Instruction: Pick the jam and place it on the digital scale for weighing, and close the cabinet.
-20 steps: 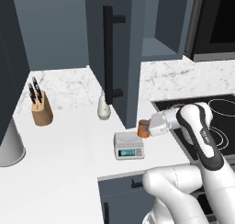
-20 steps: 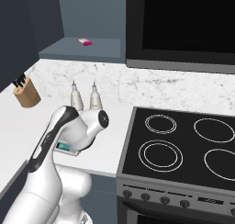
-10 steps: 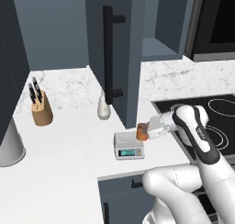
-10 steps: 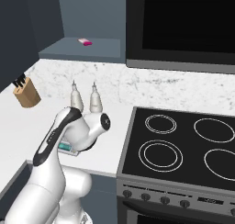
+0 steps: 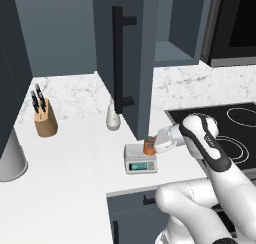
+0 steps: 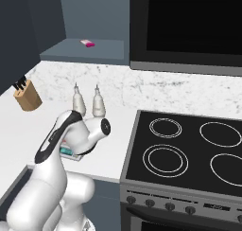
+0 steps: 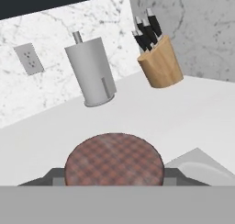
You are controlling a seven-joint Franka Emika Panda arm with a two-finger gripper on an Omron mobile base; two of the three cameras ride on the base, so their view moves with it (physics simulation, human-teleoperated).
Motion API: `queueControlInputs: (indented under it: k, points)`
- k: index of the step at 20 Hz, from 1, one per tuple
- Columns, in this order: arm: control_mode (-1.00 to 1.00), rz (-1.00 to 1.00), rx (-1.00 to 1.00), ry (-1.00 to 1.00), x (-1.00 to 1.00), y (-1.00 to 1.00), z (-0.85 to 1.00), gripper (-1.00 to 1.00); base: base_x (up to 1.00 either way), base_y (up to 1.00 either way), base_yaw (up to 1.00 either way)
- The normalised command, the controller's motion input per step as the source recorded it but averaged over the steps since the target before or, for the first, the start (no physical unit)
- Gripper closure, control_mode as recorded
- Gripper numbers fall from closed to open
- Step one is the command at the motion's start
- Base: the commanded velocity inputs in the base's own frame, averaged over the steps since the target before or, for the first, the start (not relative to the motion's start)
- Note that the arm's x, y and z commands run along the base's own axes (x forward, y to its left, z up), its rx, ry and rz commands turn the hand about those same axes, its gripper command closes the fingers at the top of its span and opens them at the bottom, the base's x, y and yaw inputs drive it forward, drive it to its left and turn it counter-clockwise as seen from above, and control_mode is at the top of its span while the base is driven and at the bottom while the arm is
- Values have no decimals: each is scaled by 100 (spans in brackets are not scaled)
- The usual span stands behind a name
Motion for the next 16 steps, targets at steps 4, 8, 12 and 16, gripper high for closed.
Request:
queueControlInputs:
  k: [4,8,12,16]
  points:
    - [-100,0,0,-2,17,1,-21,100,0,0,0]
    - [-100,0,0,-1,2,0,-10,100,0,0,0]
    - [-100,0,0,-10,1,0,-4,100,0,0,0]
    - [-100,0,0,-12,5,0,-5,100,0,0,0]
